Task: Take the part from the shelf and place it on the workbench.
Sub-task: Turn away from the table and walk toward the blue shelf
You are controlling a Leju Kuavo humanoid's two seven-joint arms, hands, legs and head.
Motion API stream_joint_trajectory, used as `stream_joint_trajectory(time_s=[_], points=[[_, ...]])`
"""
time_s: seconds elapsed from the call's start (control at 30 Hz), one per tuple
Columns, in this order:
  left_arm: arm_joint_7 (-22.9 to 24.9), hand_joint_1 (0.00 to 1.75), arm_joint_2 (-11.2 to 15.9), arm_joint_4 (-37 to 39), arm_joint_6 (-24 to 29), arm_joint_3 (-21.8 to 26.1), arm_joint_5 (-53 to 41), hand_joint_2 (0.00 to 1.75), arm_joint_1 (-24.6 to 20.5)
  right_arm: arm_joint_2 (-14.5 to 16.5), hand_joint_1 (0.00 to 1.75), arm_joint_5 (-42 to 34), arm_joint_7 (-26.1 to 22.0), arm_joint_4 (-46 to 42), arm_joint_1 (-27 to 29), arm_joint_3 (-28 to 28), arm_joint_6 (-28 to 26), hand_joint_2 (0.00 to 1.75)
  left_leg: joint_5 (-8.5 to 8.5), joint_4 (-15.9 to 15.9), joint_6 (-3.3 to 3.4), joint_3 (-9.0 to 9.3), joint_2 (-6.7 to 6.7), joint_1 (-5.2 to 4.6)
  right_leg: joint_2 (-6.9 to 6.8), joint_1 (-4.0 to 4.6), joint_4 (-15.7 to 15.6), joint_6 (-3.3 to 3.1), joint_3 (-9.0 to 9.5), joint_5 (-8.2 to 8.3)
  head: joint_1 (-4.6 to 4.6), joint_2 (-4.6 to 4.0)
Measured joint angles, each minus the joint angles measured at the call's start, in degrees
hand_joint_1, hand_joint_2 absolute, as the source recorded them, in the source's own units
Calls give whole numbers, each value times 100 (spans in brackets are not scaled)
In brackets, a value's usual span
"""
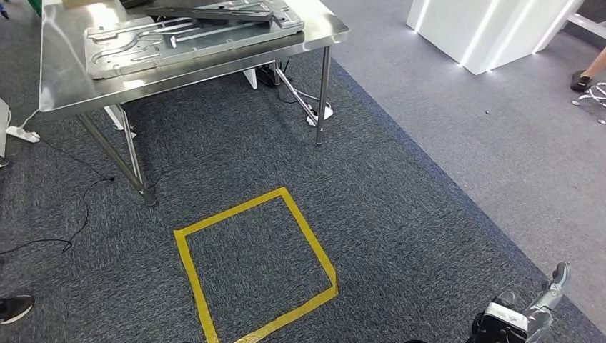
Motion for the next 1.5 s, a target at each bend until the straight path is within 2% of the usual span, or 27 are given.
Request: stream_joint_trajectory(time_s=[0.1, 0.17, 0.23, 0.3, 0.33, 0.37, 0.4, 0.47, 0.53, 0.6, 0.67, 0.73, 0.8, 0.83, 0.87, 0.9, 0.97, 1.03, 1.1, 1.13, 1.2, 1.27, 1.3, 1.33, 1.37, 1.43, 1.5], points=[[0, 0, -13, 0, 2, 5, 0, 0, -12, -5, 0, -14, 9, 12, 58, -2, -1, 0, -23, -19, -91, 44, 104, -6, 111, 13, -93, -100, 4, 25, -2, 0], [-1, 0, -17, 1, 3, 12, 0, 0, -12, -7, 0, -20, 9, 13, 77, -3, -2, 0, -193, 170, -141, -11, -68, 5, 221, -24, -156, -177, 19, 76, -5, 0], [-1, 0, -17, 1, 3, 30, -1, 0, -1, -8, 0, -34, 10, 27, 81, -4, -1, 0, -575, 817, -162, -287, -356, 15, 334, -32, -181, -226, 15, 110, -8, 0], [3, 0, -17, 2, 5, 50, -4, 0, 18, -8, 0, -74, 21, 49, 90, -4, -1, 0, -830, 1509, -168, -614, -464, 15, 472, -19, -169, -240, -1, 120, -9, 0], [5, 0, -17, 2, 7, 56, -7, 0, 25, -9, 0, -106, 28, 55, 97, -4, -1, 0, -790, 1606, -166, -673, -475, 15, 547, -16, -158, -241, -5, 120, -9, 0], [7, 0, -17, 1, 10, 60, -10, 0, 30, -11, 0, -139, 34, 60, 104, -4, -1, 0, -639, 1475, -159, -628, -484, 16, 625, -16, -142, -238, -7, 118, -9, 0], [7, 0, -17, 1, 14, 63, -13, 0, 31, -14, 0, -169, 38, 62, 111, -4, 1, 0, -413, 1146, -147, -493, -522, 20, 703, -17, -120, -231, -8, 114, -9, 0], [-2, 0, -17, 0, 20, 72, -21, 0, 30, -22, 0, -225, 54, 66, 111, -5, 7, 0, -85, 407, -108, -188, -764, 33, 844, -18, -56, -194, -39, 96, -8, 0], [-13, 0, -17, 1, 29, 80, -36, 0, 21, -35, 0, -281, 97, 82, 108, -19, 28, 0, -16, 99, -65, -78, -915, 22, 959, -22, -17, -122, -92, 97, -7, 0], [-19, 0, -20, 0, 39, 81, -44, 0, 5, -56, 0, -353, 170, 122, 103, -87, 86, 0, 17, 66, -5, -71, -813, 9, 1036, -35, -26, -40, -128, 126, -8, 0], [-23, 0, -24, -1, 55, 83, -45, 0, -3, -78, 0, -444, 206, 223, 74, -255, 207, 0, 74, 2, 84, -53, -685, 23, 829, -35, 120, 18, -209, 26, -3, 0], [-27, 0, -27, -1, 69, 84, -48, 0, 1, -87, 0, -530, 163, 385, 7, -479, 355, 0, 103, -33, 139, -58, -540, 23, 504, -34, 690, 69, -478, -316, 3, 0], [-28, 0, -28, -1, 73, 86, -48, 0, 14, -89, 0, -574, 114, 540, -38, -654, 445, 0, 101, -31, 148, -74, -384, 8, 398, -57, 1396, 115, -813, -626, 4, 0], [-28, 0, -29, 0, 73, 87, -47, 0, 17, -89, 0, -572, 129, 606, -46, -719, 469, 0, 97, -29, 148, -77, -303, 3, 380, -67, 1539, 127, -874, -639, 4, 0], [-28, 0, -32, 1, 73, 88, -45, 0, 17, -89, 0, -563, 174, 677, -55, -791, 499, 0, 91, -29, 144, -74, -226, 0, 360, -73, 1460, 131, -821, -546, 4, 0], [-28, 0, -37, 1, 73, 90, -41, 0, 13, -89, 0, -554, 231, 762, -77, -884, 548, 0, 82, -29, 135, -65, -155, -1, 318, -73, 1160, 124, -651, -372, 4, 0], [-21, 0, -52, 1, 75, 96, -21, 0, 3, -84, 0, -575, 302, 1024, -169, -1187, 728, 0, 56, -30, 99, -30, -34, -15, 105, -44, 323, 76, -193, -52, 3, 0], [7, 0, -66, 0, 83, 111, 4, 0, -3, -69, 0, -629, 234, 1455, -312, -1662, 986, 0, 26, -38, 42, 10, 51, -26, -26, 6, -104, 5, 16, 40, 0, 0], [42, 0, -86, -1, 90, 130, 15, 0, -9, -59, 0, -645, 79, 2032, -481, -2330, 1297, 0, 9, -65, -24, 56, 132, -25, 63, 37, -145, -62, 16, 41, 0, 0], [54, 0, -96, -1, 90, 138, 15, 0, -10, -53, 0, -610, 10, 2365, -580, -2735, 1433, 0, -20, -49, -54, 71, 104, -18, 116, 27, -181, -93, 39, 61, -1, 0], [71, 0, -107, 1, 89, 156, 12, 0, -2, -44, 0, -463, -57, 3024, -816, -3535, 1564, 0, -234, 224, -88, -25, -129, -7, 217, -9, -262, -163, 88, 116, -1, 0], [75, 0, -110, 2, 88, 195, 15, 0, 22, -42, 0, -241, -5, 3701, -1050, -4247, 1458, 0, -617, 931, -94, -347, -398, 7, 332, -23, -285, -201, 99, 136, -4, 0], [76, 0, -111, 2, 87, 214, 18, 0, 36, -44, 0, -115, 47, 4066, -1146, -4581, 1344, 0, -758, 1296, -100, -524, -446, 8, 401, -17, -280, -208, 97, 134, -7, 0], [76, 0, -112, 2, 87, 229, 22, 0, 49, -47, 0, -3, 94, 4391, -1220, -4860, 1226, 0, -798, 1537, -107, -653, -466, 8, 482, -13, -268, -213, 98, 128, -7, 0], [75, 0, -113, 2, 86, 237, 27, 0, 56, -50, 0, 87, 131, 4674, -1271, -5104, 1123, 0, -713, 1569, -114, -695, -473, 10, 566, -12, -247, -215, 98, 116, -7, 0], [71, 0, -114, 2, 86, 243, 33, 0, 60, -52, 0, 168, 158, 5083, -1352, -5441, 1020, 0, -263, 1029, -109, -509, -567, 20, 752, -18, -179, -200, 97, 77, -8, 0], [66, 0, -113, 1, 87, 262, 41, 0, 61, -63, 0, 219, 215, 5448, -1485, -5699, 943, 0, 50, 366, -75, -265, -873, 45, 935, -16, -78, -147, 51, 28, -7, 0]])
